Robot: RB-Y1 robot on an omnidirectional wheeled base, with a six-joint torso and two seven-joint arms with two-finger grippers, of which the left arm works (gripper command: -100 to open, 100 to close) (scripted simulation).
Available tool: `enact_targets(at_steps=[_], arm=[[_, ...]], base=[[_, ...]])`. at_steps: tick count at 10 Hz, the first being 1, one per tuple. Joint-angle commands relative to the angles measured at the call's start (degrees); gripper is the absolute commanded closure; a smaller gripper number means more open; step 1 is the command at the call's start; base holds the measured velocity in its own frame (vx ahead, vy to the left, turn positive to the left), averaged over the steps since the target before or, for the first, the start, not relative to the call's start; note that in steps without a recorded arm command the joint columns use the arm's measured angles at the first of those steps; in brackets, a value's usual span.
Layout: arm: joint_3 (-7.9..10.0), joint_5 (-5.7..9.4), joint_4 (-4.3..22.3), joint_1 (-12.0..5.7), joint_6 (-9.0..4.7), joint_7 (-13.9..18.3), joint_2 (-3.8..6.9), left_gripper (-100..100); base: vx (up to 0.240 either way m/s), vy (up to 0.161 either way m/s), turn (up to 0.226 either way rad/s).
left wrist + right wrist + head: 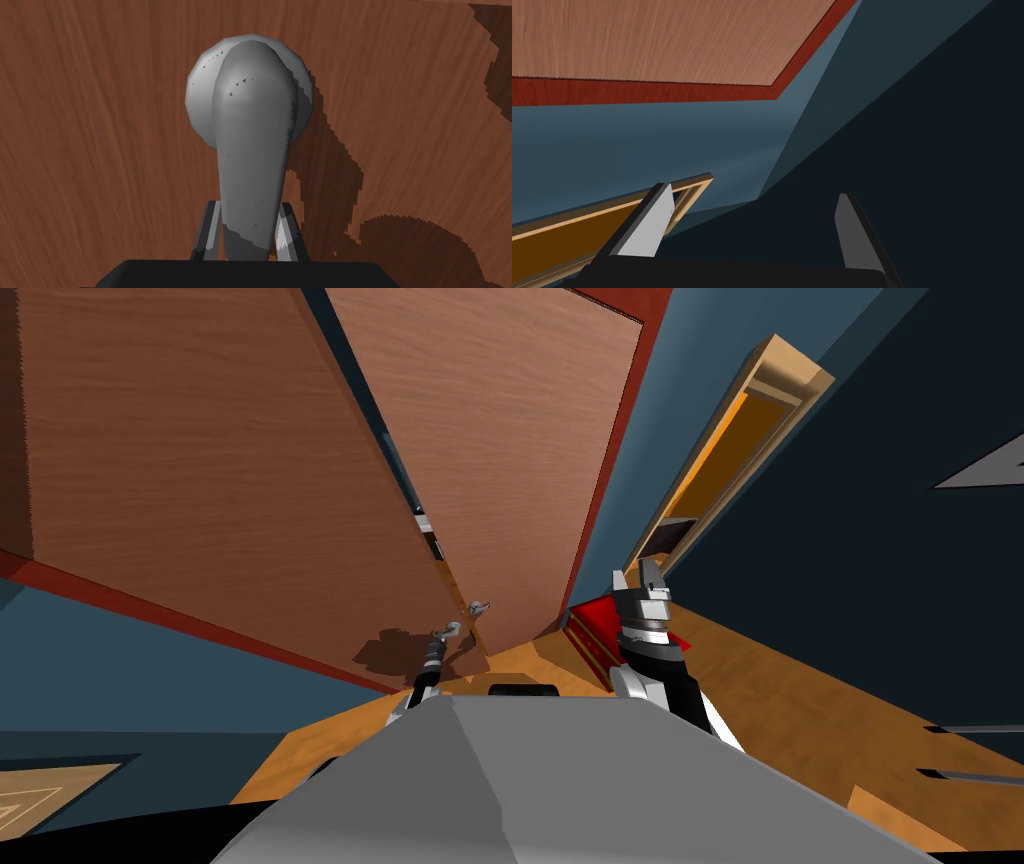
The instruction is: Pull the door open
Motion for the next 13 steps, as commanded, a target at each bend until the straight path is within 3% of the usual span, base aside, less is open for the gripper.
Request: enact_targets(at_steps=[1,3,12,13], arm=[[-0.01,0.01,0.03,0.08,-0.01,0.03,-0.05,100],[-0.80,-0.45,-0.02,0.53,-0.68,0.98,0.50,100],[-6.23,-3.54,-0.57,3.67,-5.70,7.92,4.35,100],[-5.41,-3.10,-0.33,3.47,-5.22,7.33,4.53,100]], base=[[-0.010,-0.001,0.002],[-0.054,0.006,-0.068],[-0.204,0.053,-0.161],[-0.092,0.020,-0.009]])
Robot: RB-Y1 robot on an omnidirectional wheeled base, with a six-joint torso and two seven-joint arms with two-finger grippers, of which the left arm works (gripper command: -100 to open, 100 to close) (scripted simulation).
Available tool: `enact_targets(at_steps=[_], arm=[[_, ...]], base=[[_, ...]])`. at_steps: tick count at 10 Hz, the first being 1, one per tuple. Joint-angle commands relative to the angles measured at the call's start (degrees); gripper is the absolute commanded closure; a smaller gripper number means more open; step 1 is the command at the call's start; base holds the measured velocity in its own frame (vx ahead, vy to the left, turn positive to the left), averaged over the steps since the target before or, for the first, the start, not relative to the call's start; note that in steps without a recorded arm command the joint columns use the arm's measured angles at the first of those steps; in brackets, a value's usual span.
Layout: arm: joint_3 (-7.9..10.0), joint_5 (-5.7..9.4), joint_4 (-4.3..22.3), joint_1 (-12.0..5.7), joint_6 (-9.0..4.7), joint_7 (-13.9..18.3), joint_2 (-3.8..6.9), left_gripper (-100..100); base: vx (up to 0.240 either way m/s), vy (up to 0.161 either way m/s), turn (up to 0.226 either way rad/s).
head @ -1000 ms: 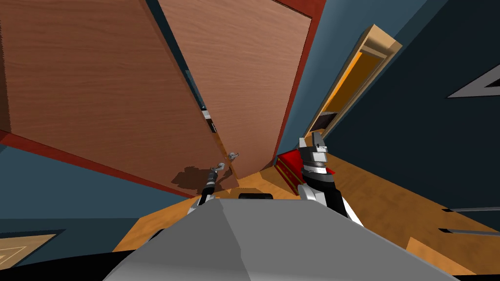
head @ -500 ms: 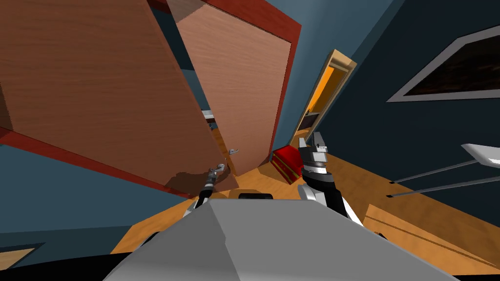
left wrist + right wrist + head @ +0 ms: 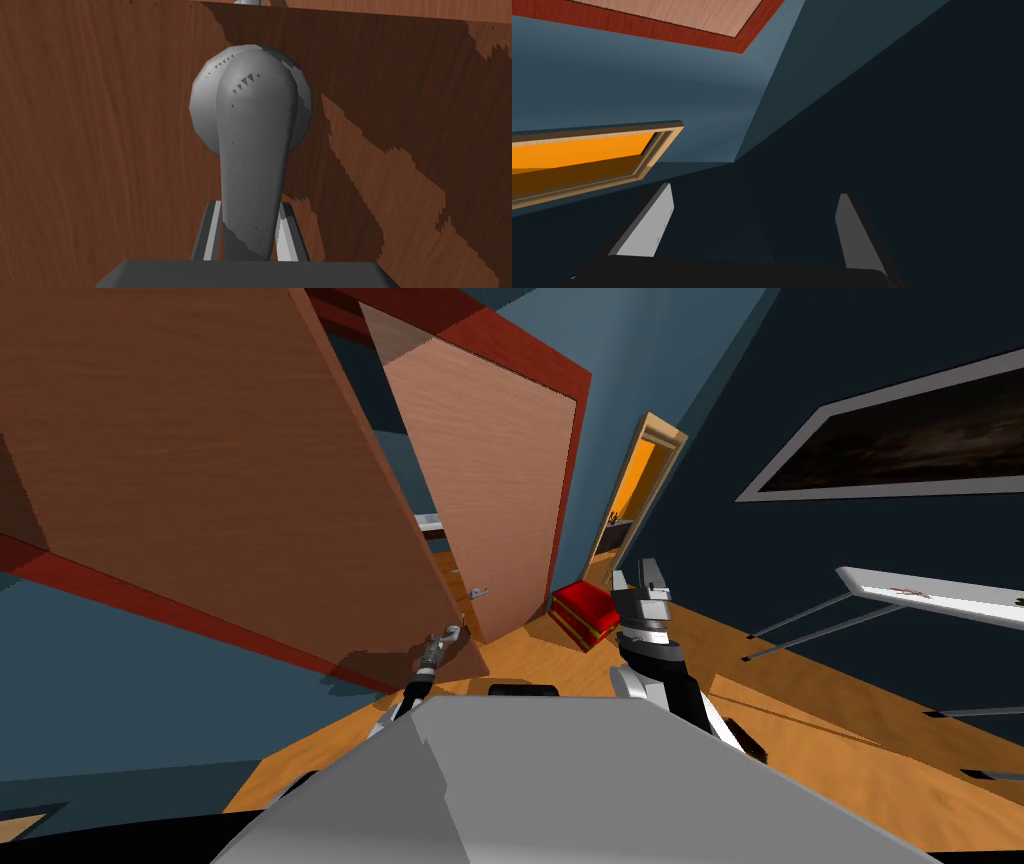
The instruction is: Pull the door open
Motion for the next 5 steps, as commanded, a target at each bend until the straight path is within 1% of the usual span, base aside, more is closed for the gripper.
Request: enact_targets(at_steps=[1,2,3,5], arm=[[-0.85,-0.52,-0.10,1.02,-1.53,0.98,0.62,100],[-1.39,-0.85,-0.17,1.65,-2.49,1.59,1.01,100],[-1.68,-1.03,-0.20,2.00,-3.01,1.92,1.23,100],[-2.89,-1.77,-0.35,3.43,-5.17,3.30,2.11,100]], base=[[-0.138,0.021,-0.092],[-0.227,0.051,-0.164],[-0.176,0.048,-0.093],[-0.175,0.051,-0.098]])
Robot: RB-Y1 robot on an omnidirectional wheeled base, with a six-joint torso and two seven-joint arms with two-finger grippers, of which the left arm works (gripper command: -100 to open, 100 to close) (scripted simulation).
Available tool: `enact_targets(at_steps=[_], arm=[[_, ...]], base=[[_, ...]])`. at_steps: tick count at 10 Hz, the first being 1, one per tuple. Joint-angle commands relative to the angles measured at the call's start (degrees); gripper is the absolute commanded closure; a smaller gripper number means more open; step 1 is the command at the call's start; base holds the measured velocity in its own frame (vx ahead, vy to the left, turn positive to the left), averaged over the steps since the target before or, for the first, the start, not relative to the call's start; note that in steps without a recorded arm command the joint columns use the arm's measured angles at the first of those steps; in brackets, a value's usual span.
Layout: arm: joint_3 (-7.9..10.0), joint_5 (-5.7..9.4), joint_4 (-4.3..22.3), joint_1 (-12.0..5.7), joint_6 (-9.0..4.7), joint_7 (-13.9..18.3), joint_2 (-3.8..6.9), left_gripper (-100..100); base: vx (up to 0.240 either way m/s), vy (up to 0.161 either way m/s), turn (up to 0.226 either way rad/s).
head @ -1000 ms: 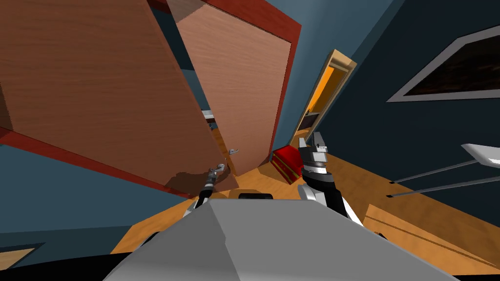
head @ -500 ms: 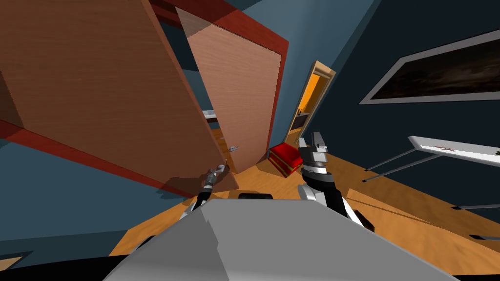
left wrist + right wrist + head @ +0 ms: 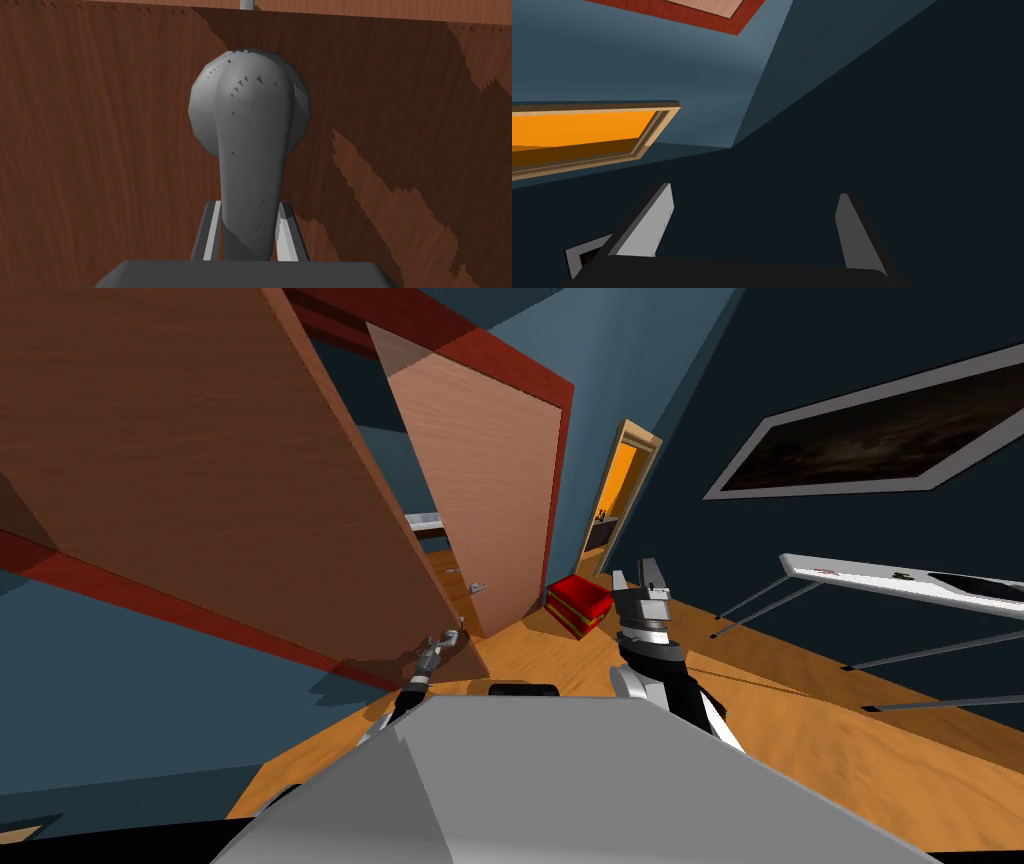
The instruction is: Pull the door open
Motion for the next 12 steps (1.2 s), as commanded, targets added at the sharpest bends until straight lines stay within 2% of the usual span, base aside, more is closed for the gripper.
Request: enact_targets(at_steps=[1,2,3,4,8,9,12], arm=[[-1.49,-0.89,-1.03,1.78,-1.91,1.30,0.41,100],[-1.91,-1.14,-1.08,2.27,-2.65,1.77,0.71,100],[-1.19,-0.72,-0.78,1.92,-2.11,1.42,0.96,100],[-1.75,-1.03,-0.36,2.98,-3.79,2.03,1.28,100],[-2.67,-1.49,0.66,4.77,-7.50,3.16,2.17,100],[-2.67,-1.49,0.66,4.77,-7.50,3.16,2.17,100],[-3.15,-1.74,1.19,5.72,-9.45,3.75,2.63,100]], base=[[-0.201,0.068,-0.161],[-0.236,0.085,-0.124],[-0.114,0.041,-0.017],[-0.158,0.030,-0.212],[-0.223,0.066,-0.189],[-0.137,0.042,-0.046],[-0.127,0.023,-0.086]])
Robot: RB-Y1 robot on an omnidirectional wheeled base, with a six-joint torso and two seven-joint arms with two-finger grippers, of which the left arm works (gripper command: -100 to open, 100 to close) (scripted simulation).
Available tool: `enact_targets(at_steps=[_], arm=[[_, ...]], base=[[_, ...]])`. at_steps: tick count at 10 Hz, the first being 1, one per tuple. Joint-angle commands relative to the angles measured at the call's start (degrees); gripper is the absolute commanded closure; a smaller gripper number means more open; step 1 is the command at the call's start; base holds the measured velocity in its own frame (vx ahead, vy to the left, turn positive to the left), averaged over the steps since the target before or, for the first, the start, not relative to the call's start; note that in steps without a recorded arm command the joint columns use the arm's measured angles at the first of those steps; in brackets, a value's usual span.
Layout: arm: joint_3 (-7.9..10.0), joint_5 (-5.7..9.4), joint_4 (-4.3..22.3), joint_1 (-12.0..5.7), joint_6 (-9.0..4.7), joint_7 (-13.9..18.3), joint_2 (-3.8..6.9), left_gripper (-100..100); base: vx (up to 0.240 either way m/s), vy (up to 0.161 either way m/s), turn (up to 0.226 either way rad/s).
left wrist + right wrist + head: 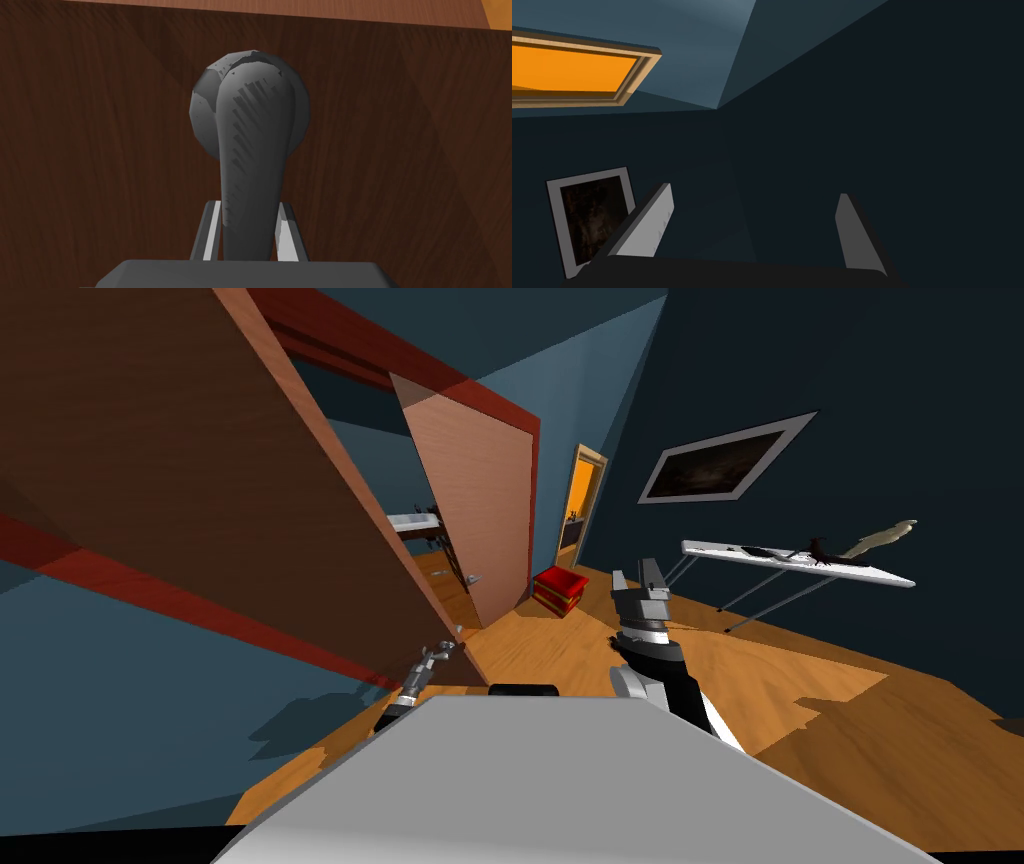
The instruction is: Pull the door open
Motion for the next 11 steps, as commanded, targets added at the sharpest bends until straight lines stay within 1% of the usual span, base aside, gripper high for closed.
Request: enact_targets(at_steps=[1,2,3,4,6,7,8,9,10,11], arm=[[-0.78,-0.45,0.78,0.16,-1.72,0.32,-0.29,100],[-0.18,-0.10,0.61,-0.02,-0.84,0.14,0.05,100],[-0.50,-1.37,1.65,-1.86,-0.52,0.34,-0.45,100],[-0.55,-1.61,1.83,-2.23,-0.44,0.38,-0.55,100],[-0.86,-3.06,2.88,-4.48,0.07,0.61,-1.12,100],[-0.86,-3.06,2.88,-4.48,0.07,0.61,-1.12,100],[-1.14,-4.39,3.84,-6.54,0.55,0.82,-1.64,100],[-1.14,-4.39,3.84,-6.54,0.55,0.82,-1.64,100],[-1.35,-5.42,4.59,-8.13,0.91,0.98,-2.05,100],[-1.35,-5.42,4.59,-8.13,0.91,0.98,-2.05,100]], base=[[-0.140,0.065,-0.110],[-0.056,0.038,-0.025],[-0.155,0.012,-0.022],[-0.222,0.025,-0.044],[-0.229,0.056,-0.023],[-0.140,0.020,-0.005],[-0.217,0.008,-0.009],[-0.183,0.031,-0.019],[-0.171,0.072,-0.023],[-0.132,0.059,-0.028]])
